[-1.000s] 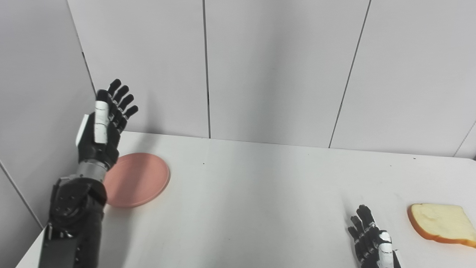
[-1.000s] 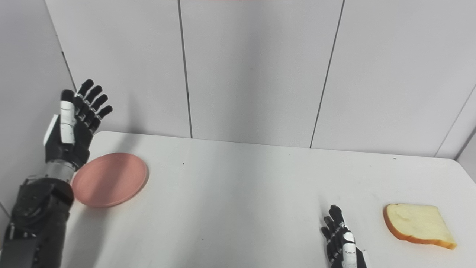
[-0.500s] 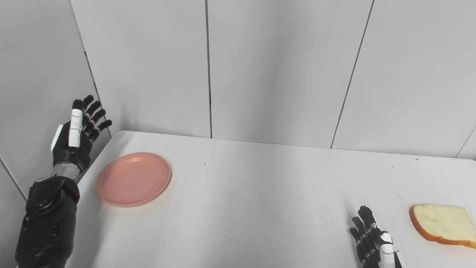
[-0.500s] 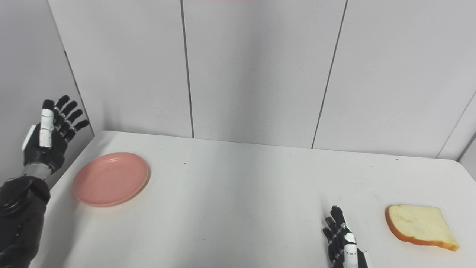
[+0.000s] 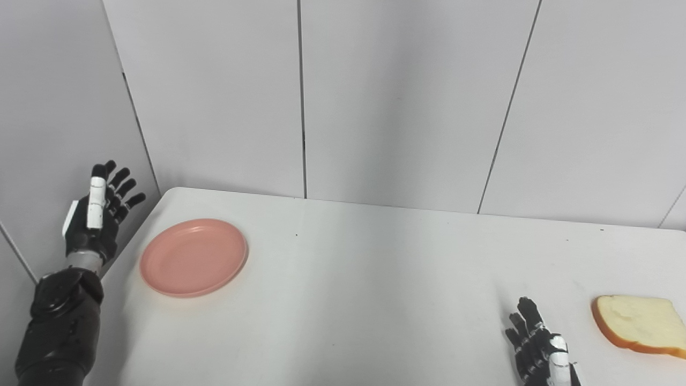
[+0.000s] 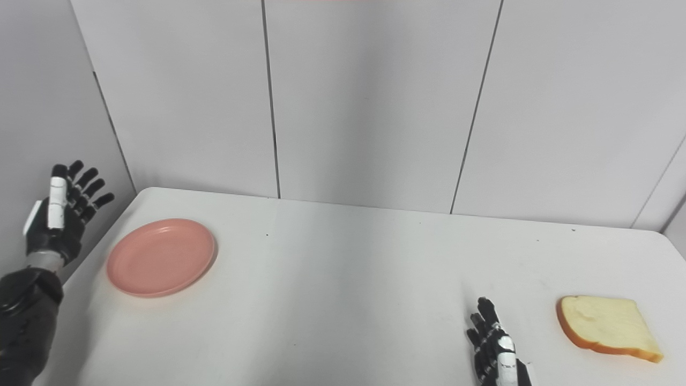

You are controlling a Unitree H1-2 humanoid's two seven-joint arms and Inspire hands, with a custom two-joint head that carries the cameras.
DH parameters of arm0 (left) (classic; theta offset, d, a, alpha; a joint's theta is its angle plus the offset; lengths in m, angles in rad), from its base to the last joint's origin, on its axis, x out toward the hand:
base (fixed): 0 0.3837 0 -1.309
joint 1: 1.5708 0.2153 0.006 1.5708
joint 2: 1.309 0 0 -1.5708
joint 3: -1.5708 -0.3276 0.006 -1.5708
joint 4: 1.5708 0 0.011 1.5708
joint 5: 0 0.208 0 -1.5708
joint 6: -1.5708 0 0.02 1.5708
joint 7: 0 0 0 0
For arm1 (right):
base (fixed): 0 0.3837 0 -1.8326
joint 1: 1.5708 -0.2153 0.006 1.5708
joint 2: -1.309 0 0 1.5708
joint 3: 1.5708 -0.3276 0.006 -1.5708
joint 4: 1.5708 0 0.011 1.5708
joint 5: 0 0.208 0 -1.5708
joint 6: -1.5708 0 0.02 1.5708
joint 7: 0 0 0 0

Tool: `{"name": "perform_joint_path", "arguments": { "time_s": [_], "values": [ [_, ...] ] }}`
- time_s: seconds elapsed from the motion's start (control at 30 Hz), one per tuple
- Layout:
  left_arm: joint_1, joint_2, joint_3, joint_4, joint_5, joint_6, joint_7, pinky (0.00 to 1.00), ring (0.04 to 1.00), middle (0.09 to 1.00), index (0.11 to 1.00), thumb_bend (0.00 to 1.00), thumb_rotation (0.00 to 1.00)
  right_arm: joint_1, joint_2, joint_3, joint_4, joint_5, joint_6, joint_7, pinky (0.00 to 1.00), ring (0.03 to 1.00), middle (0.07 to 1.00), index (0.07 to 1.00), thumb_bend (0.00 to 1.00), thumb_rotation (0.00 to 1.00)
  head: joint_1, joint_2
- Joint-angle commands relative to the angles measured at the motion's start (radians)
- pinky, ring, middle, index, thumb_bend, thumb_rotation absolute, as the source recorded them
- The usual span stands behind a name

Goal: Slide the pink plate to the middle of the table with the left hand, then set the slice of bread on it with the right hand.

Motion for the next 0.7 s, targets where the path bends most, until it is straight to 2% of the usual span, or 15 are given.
{"name": "perform_joint_path", "arguments": {
  "time_s": [0.0,0.1,0.23,0.4,0.67],
  "values": [
    [-0.061,0.039,0.003,0.018,0.010,-0.064,0.002,0.81,0.929,0.954,0.951,0.98,0.84,0.084,0.007,-0.004,0.112,0.009,0.019,0.007,1.00,1.000,0.977,0.932,0.70,1.00,0.000,0.001],
    [-0.063,0.031,0.001,0.062,0.016,-0.077,0.026,0.83,0.926,0.940,0.922,0.98,0.83,0.085,0.007,-0.005,0.110,0.011,0.020,0.007,1.00,0.997,0.972,0.929,0.70,1.00,-0.001,0.002],
    [-0.064,0.021,-0.010,0.106,0.033,-0.109,0.038,0.78,0.893,0.921,0.913,0.94,0.83,0.086,0.006,-0.004,0.108,0.011,0.020,0.007,1.00,0.991,0.970,0.933,0.70,1.00,-0.003,0.004],
    [-0.062,0.000,-0.026,0.131,0.045,-0.117,0.050,0.78,0.880,0.888,0.892,0.93,0.81,0.087,0.008,-0.004,0.108,0.006,0.019,0.004,1.00,0.979,0.956,0.930,0.71,1.00,-0.006,0.009],
    [-0.059,-0.022,-0.062,0.178,0.082,-0.142,0.061,0.80,0.887,0.904,0.908,0.94,0.82,0.089,0.011,-0.002,0.106,0.004,0.020,0.002,1.00,0.954,0.927,0.930,0.72,1.00,-0.012,0.012]
  ]
}}
